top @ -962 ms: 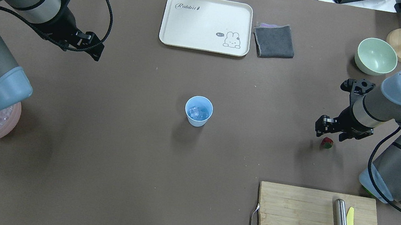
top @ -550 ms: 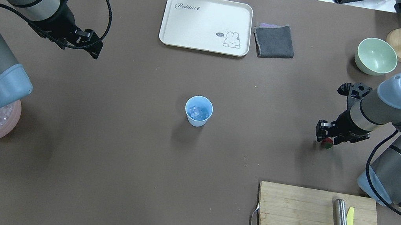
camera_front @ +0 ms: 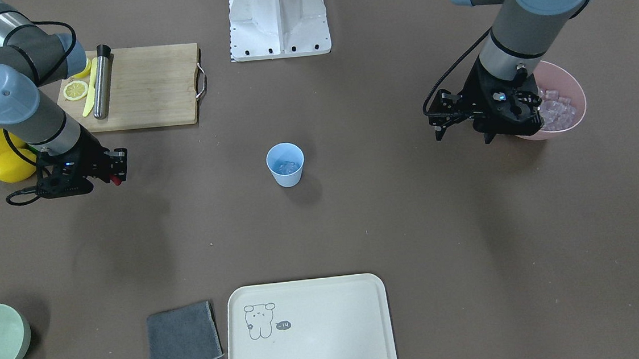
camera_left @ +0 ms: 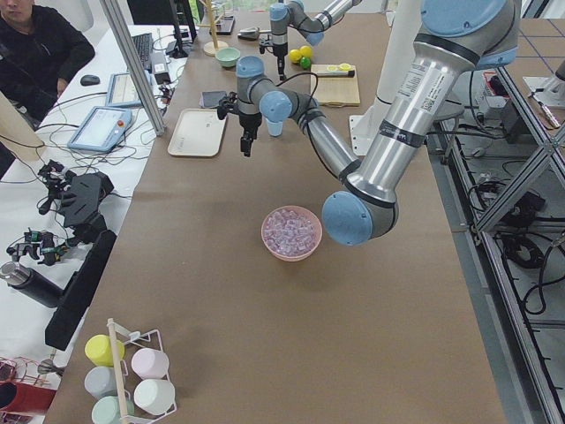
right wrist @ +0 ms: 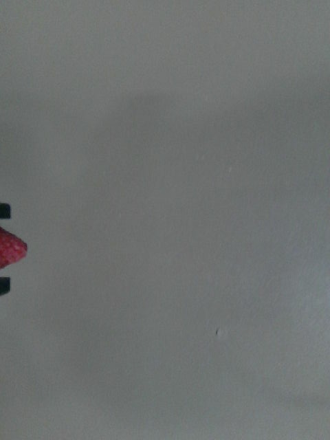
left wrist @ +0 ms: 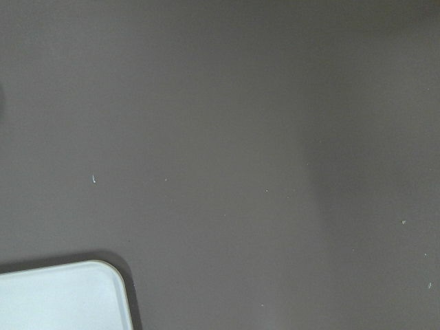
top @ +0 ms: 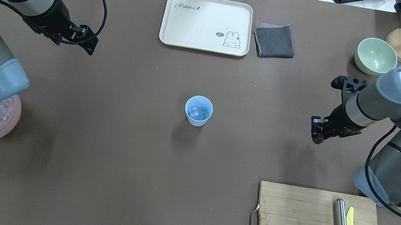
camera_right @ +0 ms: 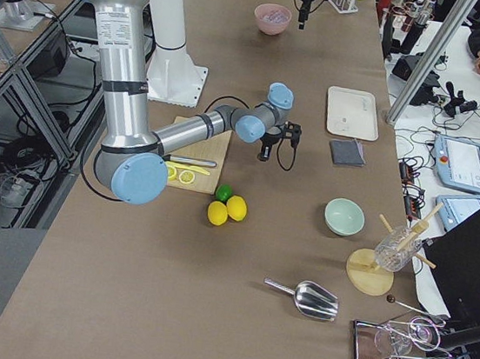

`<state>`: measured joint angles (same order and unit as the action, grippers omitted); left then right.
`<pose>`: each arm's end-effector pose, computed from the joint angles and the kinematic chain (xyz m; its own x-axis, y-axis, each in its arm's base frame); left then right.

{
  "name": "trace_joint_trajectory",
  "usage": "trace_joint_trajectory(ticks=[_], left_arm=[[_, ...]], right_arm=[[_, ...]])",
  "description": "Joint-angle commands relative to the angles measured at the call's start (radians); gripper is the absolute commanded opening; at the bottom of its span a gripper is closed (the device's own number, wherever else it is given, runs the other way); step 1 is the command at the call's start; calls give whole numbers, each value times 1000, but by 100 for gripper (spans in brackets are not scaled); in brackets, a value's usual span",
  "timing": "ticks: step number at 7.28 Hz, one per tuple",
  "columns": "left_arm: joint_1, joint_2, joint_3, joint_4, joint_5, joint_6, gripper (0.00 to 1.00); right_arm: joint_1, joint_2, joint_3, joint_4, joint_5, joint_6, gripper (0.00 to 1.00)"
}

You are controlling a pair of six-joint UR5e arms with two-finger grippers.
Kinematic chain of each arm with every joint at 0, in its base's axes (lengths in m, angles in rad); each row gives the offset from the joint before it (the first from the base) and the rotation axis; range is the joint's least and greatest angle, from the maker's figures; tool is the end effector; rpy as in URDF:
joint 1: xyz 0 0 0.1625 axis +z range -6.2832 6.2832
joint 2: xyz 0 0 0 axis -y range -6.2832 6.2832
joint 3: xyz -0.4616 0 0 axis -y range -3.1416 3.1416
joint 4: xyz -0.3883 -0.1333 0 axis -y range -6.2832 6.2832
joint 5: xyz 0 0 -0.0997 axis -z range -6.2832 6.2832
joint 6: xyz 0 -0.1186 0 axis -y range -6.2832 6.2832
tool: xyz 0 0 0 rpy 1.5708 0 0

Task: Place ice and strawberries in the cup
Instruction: 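Carry the strawberry with the right gripper over the blue cup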

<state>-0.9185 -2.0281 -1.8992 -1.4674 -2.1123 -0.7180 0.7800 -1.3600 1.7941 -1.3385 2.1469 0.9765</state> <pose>0.3189 -0.5363 0.3180 0.6742 0.1805 -0.7161 -0.0366 0.9766 0.2117 -0.3702 -0.4629 0.4671 0.6592 -0.0084 0.7519 0.0226 0.9997 -0.0087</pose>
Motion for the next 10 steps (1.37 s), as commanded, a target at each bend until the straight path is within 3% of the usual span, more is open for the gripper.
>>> trace_joint_trajectory(ticks=[1,3,7,10], left_arm=[[-52,56,-6,-2,-1,108,91],[-117,103,-8,-1,-3,213,91],[-134,114,-8,-2,0,241,91],[-132,108,-9,-2,3,232,93]], right_arm=[[-34,164,37,-83,-10,97,0],[-97,286,21,-90,-34,204,0],[-178,571,-159,-143,-129,349,0],[-197,579,-197,-136,-148,349,0]])
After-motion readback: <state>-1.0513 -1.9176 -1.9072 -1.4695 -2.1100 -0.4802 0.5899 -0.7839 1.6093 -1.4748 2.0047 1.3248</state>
